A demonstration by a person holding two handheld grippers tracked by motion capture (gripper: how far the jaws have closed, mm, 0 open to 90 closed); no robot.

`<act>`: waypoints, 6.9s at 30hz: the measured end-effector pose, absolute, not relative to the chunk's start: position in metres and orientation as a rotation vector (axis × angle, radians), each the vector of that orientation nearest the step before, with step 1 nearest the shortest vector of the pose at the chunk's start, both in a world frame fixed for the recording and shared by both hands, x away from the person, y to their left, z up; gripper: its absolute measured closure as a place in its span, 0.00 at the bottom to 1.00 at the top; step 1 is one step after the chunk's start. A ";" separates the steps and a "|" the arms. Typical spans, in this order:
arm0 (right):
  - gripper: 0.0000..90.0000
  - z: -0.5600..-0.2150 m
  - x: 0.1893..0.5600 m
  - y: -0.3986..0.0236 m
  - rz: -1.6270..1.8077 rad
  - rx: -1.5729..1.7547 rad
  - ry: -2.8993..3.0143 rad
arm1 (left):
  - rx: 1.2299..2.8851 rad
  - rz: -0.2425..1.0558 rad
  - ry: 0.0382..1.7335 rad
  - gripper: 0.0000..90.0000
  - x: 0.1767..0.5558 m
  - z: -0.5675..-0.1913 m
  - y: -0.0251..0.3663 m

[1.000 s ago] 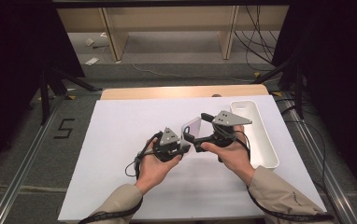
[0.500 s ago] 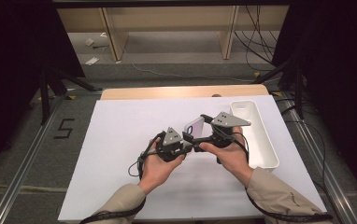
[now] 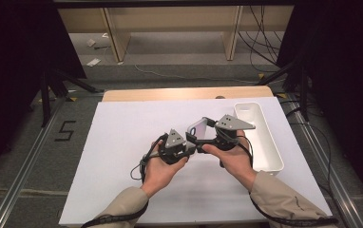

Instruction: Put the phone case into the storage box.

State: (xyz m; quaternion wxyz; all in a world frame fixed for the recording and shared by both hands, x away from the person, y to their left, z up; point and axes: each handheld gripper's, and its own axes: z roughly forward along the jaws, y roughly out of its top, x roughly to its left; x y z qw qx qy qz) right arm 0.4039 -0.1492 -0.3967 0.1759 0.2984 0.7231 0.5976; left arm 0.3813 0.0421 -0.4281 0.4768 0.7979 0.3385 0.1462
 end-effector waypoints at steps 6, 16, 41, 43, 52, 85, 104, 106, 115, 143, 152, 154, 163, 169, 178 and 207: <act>0.19 -0.397 0.403 -0.149 1.695 0.854 2.044 | 1.948 0.360 0.827 0.89 0.381 -0.428 0.042; 0.20 -0.396 0.402 -0.149 1.688 0.854 2.037 | 1.939 0.361 0.813 0.89 0.382 -0.429 0.042; 0.20 -0.386 0.404 -0.162 1.698 0.829 2.014 | 1.970 0.377 0.591 0.00 0.371 -0.417 0.067; 0.20 -0.384 0.405 -0.165 1.701 0.825 2.009 | 1.966 0.385 0.593 0.00 0.370 -0.417 0.072; 0.20 -0.381 0.406 -0.171 1.698 0.833 1.996 | 1.971 0.407 0.594 0.00 0.362 -0.420 0.095; 0.20 -0.377 0.409 -0.186 1.672 0.831 1.994 | 1.985 0.458 0.650 0.00 0.354 -0.430 0.125; 0.20 -0.368 0.413 -0.198 1.679 0.850 1.954 | 1.978 0.468 0.663 0.00 0.355 -0.431 0.127; 0.20 -0.367 0.413 -0.200 1.678 0.850 1.950 | 1.978 0.470 0.662 0.00 0.355 -0.431 0.127; 0.20 -0.366 0.415 -0.203 1.674 0.862 1.940 | 1.979 0.471 0.664 0.00 0.355 -0.431 0.128; 0.20 -0.358 0.419 -0.217 1.675 0.888 1.885 | 1.977 0.472 0.664 0.00 0.356 -0.431 0.128; 0.20 -0.355 0.421 -0.221 1.677 0.896 1.863 | 1.976 0.473 0.665 0.00 0.356 -0.432 0.129; 0.20 -0.355 0.421 -0.223 1.679 0.900 1.860 | 1.976 0.473 0.665 0.00 0.356 -0.431 0.129; 0.20 -0.353 0.423 -0.228 1.673 0.913 1.842 | 1.974 0.473 0.665 0.00 0.356 -0.431 0.129; 0.20 -0.352 0.424 -0.231 1.671 0.920 1.828 | 1.974 0.475 0.665 0.00 0.356 -0.431 0.129; 0.20 -0.351 0.425 -0.233 1.670 0.928 1.819 | 1.973 0.476 0.665 0.00 0.356 -0.431 0.129; 0.20 -0.345 0.429 -0.250 1.669 0.965 1.756 | 1.967 0.479 0.669 0.00 0.356 -0.431 0.129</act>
